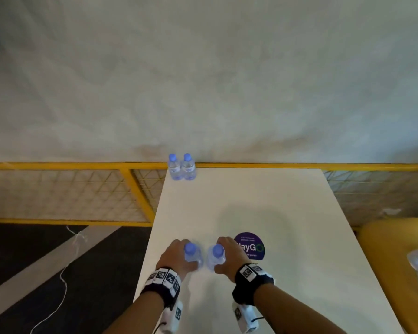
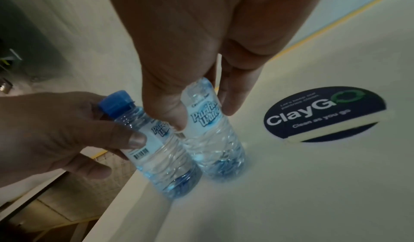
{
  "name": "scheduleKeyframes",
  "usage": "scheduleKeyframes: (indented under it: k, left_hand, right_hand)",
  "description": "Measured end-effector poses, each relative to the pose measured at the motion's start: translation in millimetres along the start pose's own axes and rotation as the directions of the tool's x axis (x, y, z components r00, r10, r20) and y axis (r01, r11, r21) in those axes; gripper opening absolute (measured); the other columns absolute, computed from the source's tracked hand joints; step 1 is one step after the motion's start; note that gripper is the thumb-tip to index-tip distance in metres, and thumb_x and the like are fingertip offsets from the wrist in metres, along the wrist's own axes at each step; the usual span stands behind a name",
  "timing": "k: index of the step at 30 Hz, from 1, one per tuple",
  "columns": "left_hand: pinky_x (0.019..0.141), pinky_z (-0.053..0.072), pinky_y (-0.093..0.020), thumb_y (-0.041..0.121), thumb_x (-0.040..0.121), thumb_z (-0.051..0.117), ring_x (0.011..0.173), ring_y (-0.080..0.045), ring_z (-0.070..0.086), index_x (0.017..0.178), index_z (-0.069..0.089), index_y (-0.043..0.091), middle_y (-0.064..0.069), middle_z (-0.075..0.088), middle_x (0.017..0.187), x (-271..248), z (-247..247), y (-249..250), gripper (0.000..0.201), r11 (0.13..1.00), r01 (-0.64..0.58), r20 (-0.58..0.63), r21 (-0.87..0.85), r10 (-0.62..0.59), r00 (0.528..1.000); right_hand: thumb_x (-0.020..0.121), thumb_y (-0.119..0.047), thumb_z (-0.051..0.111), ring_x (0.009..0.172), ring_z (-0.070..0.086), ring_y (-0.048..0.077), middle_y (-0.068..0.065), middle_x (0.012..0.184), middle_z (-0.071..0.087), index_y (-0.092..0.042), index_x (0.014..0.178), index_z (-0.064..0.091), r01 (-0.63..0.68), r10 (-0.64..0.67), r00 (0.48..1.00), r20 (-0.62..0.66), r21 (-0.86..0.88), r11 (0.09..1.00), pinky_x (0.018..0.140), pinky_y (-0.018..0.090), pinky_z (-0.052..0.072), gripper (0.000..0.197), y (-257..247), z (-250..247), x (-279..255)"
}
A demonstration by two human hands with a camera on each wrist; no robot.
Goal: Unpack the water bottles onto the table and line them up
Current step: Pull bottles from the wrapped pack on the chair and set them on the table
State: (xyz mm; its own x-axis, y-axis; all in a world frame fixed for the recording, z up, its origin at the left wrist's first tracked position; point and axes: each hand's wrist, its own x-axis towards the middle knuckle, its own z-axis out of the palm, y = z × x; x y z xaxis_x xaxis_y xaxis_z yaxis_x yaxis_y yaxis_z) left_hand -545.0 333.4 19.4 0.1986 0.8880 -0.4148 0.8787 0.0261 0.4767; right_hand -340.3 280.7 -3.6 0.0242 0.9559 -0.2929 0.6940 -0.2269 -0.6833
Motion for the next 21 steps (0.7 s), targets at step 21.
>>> scheduleKeyframes:
  k: [21]
  left_hand:
    - [0.094,0.056,-0.041,0.054,0.067,0.090,0.126,-0.025,0.050,0.154,0.036,0.029,-0.001,0.045,0.139,0,5,-9,0.105,0.996,-0.081,-0.219,0.048,0.089,0.972]
  right_hand:
    - [0.073,-0.032,0.080,0.117,0.054,0.016,-0.003,0.134,0.044,-0.018,0.143,0.033,-0.080,0.080,0.997,0.004,0.012,0.997,0.096,0.027,0.047,0.086,9,0,7]
